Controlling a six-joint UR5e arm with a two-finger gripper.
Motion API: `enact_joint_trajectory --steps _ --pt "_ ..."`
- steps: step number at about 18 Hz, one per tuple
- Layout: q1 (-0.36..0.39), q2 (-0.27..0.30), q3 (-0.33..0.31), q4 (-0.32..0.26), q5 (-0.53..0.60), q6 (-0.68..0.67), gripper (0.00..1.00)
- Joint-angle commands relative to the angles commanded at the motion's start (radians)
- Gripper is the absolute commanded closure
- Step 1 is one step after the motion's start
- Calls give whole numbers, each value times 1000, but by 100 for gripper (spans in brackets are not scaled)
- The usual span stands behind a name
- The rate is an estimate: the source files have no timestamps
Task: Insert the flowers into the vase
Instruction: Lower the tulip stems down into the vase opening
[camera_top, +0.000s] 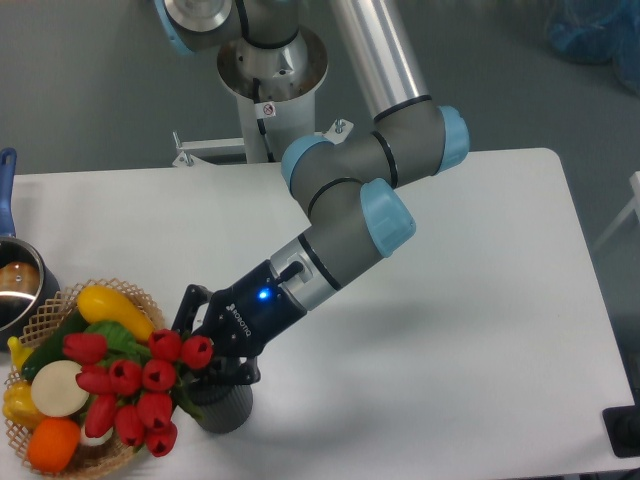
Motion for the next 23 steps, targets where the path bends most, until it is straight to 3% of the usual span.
enact_joint_trajectory --steps 6,14,15,17,23 --pt "0 -6 -8 0 17 17 90" --pt "2 9 -72 0 41 55 88" --pt "3 9 -77 0 46 58 84" --pt "5 8 -78 0 54 61 61" --pt "23 11 -110 0 71 74 40"
